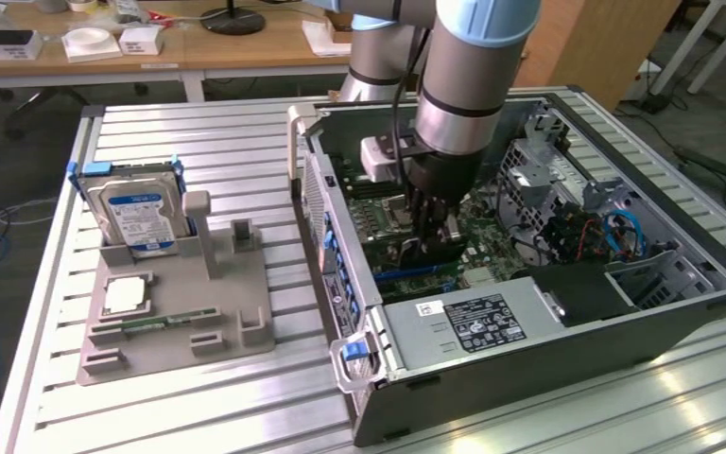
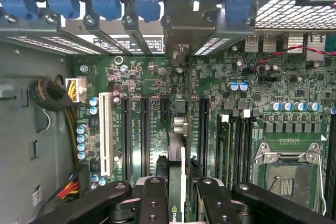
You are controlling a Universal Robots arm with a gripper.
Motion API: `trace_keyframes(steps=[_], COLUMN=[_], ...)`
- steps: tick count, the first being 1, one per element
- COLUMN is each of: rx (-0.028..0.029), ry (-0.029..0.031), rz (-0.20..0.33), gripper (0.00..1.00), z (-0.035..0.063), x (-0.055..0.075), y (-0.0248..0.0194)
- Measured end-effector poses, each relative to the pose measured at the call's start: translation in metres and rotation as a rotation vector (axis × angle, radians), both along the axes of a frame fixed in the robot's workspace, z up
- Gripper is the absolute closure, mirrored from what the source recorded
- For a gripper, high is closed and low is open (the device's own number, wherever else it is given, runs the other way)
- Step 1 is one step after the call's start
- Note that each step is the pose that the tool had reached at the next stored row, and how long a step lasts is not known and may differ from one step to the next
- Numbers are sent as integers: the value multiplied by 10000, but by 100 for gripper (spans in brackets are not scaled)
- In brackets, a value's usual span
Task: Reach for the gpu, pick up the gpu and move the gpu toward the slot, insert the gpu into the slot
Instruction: 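Insert the gpu into the slot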
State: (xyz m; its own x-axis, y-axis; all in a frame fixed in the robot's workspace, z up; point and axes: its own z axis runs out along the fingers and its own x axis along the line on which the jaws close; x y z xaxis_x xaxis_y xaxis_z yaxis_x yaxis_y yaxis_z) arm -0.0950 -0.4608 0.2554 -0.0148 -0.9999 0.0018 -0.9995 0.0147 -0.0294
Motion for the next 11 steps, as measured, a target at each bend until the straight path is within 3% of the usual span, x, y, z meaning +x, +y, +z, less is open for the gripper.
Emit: trace_keyframes(steps=[11], rx=[-2], ry=[1], rz=[0], gripper=[74], z=[-53], x=[-7], y=[0])
